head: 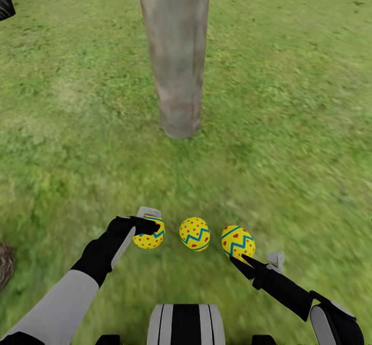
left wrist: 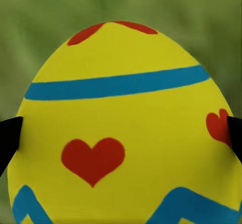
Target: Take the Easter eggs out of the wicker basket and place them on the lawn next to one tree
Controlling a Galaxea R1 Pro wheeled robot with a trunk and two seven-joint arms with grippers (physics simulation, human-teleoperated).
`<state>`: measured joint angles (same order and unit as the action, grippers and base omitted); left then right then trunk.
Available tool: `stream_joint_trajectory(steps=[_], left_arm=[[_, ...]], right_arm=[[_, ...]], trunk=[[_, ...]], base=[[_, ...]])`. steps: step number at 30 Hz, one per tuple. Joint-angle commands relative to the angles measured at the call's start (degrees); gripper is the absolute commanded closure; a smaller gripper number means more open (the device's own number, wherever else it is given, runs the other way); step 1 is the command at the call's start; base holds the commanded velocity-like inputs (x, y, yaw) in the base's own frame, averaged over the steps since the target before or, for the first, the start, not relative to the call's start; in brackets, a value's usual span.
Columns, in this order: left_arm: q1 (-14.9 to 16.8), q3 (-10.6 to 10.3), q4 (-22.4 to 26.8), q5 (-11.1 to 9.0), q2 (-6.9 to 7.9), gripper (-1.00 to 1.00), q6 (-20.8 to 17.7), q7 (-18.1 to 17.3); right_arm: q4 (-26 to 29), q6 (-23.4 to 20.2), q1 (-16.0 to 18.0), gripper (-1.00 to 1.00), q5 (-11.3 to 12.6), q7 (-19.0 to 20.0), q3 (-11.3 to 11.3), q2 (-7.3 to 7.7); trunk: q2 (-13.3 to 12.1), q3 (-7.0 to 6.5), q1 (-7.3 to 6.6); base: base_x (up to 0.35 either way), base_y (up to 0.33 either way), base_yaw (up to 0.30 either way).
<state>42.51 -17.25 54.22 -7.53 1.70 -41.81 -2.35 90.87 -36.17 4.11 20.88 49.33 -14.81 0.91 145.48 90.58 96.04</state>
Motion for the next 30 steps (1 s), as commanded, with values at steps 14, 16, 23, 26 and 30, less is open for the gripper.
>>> stream_joint_trajectory(steps=[14, 16, 23, 26, 30], left_arm=[[0.03, -0.16, 0.18, -0.56, 0.06, 1.00, -0.15, 0.32], [0.03, -0.16, 0.19, -0.56, 0.06, 1.00, -0.14, 0.33], [0.03, -0.16, 0.19, -0.56, 0.06, 1.00, -0.19, 0.25], [0.03, -0.16, 0.19, -0.56, 0.06, -1.00, -0.20, 0.25], [0.03, -0.14, 0.19, -0.56, 0.06, -1.00, -0.20, 0.24]], right_arm=[[0.01, -0.39, 0.02, -1.00, 0.30, 0.06, -0.05, 0.04], [0.01, -0.39, 0.02, -1.00, 0.30, 0.06, -0.05, 0.05], [0.01, -0.41, 0.02, -1.00, 0.30, -0.02, -0.05, 0.02], [0.01, -0.40, 0.02, -1.00, 0.30, -0.08, -0.05, 0.05], [0.01, -0.40, 0.02, -1.00, 0.30, -0.11, -0.05, 0.05]], trunk=[[0.20, 3.14, 0.35], [0.23, 3.58, 0.40], [0.26, 4.03, 0.45], [0.26, 4.03, 0.45], [0.26, 4.03, 0.45]], base=[[0.000, 0.000, 0.000], [0.000, 0.000, 0.000], [0.000, 0.000, 0.000], [0.000, 0.000, 0.000], [0.000, 0.000, 0.000]])
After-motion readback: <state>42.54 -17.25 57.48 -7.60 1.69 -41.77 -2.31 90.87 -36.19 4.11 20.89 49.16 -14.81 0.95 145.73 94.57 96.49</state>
